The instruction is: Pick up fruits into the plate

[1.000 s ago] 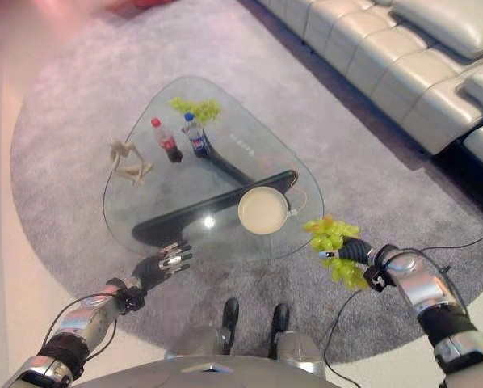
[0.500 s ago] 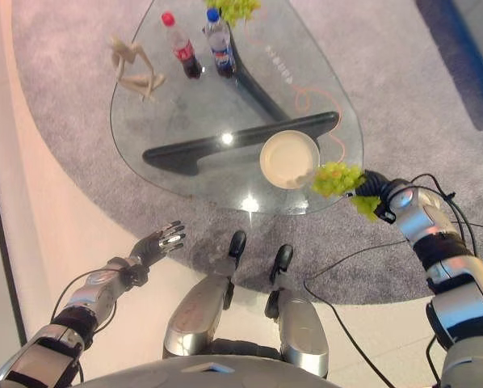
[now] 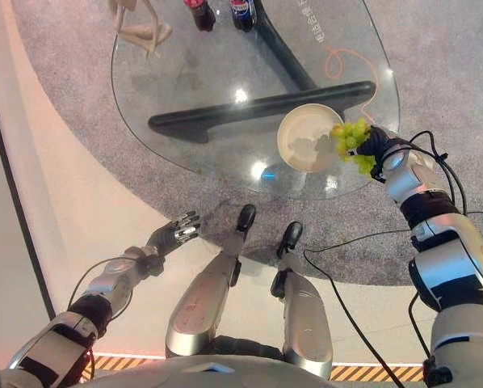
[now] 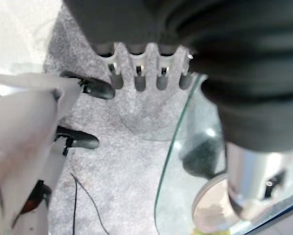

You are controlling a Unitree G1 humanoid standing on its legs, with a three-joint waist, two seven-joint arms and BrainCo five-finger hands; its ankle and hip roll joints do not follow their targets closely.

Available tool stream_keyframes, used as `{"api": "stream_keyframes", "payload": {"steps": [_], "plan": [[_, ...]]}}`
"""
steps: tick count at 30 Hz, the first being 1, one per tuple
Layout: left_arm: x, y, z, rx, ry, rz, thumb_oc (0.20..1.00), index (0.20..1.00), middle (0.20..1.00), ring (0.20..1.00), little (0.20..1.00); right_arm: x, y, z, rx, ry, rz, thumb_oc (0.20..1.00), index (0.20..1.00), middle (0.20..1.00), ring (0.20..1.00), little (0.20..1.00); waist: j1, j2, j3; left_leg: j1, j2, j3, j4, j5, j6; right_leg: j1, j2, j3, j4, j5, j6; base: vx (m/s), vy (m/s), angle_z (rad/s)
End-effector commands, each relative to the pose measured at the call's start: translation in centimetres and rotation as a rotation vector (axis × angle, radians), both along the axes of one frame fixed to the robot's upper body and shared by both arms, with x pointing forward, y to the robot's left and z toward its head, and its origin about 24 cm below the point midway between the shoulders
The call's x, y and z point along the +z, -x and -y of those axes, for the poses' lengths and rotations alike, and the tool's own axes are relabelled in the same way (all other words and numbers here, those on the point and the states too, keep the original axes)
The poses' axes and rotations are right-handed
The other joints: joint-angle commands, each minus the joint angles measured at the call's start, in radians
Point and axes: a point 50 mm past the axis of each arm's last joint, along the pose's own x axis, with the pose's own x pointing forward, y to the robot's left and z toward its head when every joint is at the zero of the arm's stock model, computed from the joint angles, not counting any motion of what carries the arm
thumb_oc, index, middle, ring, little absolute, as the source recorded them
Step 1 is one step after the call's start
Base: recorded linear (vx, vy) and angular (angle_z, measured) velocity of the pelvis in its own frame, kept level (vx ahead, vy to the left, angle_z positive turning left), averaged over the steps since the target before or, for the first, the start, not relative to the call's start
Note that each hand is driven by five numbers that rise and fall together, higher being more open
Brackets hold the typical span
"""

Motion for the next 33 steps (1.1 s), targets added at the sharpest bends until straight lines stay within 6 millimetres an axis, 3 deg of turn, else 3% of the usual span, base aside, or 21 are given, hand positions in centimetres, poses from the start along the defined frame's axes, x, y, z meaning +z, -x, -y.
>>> {"api": "stream_keyframes", "payload": {"steps": [1,20,21,22,23,33], "plan": [[-0.5,0.8,1.2,-0.019,0.044,0.004,1.0,1.0,1.0,1.0,1.0,2.5,-0.2,0.5,-0.006,0.104,0.066,0.2,0.2,0.2,0.2,0.2,0.002,-0.009,-0.021,-0.059,-0.038,0.038,0.175,-0.202,0.047,-0.11,-0.056,0.023,0.177,-0.095,0.033,0.01,0.034,0.05],[-0.5,0.6,2.9,-0.038,0.071,0.013,1.0,1.0,1.0,1.0,1.0,3.4,-1.9,-1.7,-0.063,0.203,0.081,0.2,0.2,0.2,0.2,0.2,0.038,0.0,-0.021,-0.168,-0.064,0.043,0.255,-0.219,0.056,-0.223,-0.076,0.004,0.239,-0.093,0.046,0.01,0.019,0.04],[-0.5,0.7,3.1,-0.043,0.075,0.011,1.0,1.0,1.0,1.0,1.0,3.5,-2.0,-1.9,-0.07,0.209,0.083,0.42,0.42,0.42,0.42,0.42,0.042,0.002,-0.021,-0.172,-0.067,0.043,0.258,-0.219,0.057,-0.227,-0.078,0.0,0.242,-0.093,0.047,0.01,0.023,0.03],[-0.5,0.7,3.2,-0.05,0.076,0.01,1.0,1.0,1.0,1.0,1.0,3.6,-2.1,-2.1,-0.08,0.215,0.081,0.752,0.752,0.752,0.752,0.752,0.048,0.004,-0.021,-0.177,-0.069,0.04,0.261,-0.219,0.057,-0.232,-0.08,-0.003,0.245,-0.093,0.047,0.0,0.0,0.0],[-0.5,0.7,3.3,-0.052,0.076,0.01,1.0,1.0,1.0,1.0,1.0,3.6,-2.2,-2.1,-0.085,0.216,0.081,1.0,1.0,1.0,1.0,1.0,0.05,0.004,-0.021,-0.178,-0.07,0.039,0.262,-0.219,0.057,-0.233,-0.08,-0.004,0.246,-0.093,0.048,0.0,0.0,0.0],[-0.5,0.8,3.4,-0.069,0.081,0.01,1.0,1.0,1.0,1.0,1.0,4.4,-2.5,-2.7,-0.118,0.26,0.112,1.0,1.0,1.0,1.0,1.0,0.076,0.004,-0.021,-0.189,-0.079,0.028,0.277,-0.224,0.063,-0.239,-0.086,-0.018,0.266,-0.098,0.051,0.01,0.004,0.05]]}}
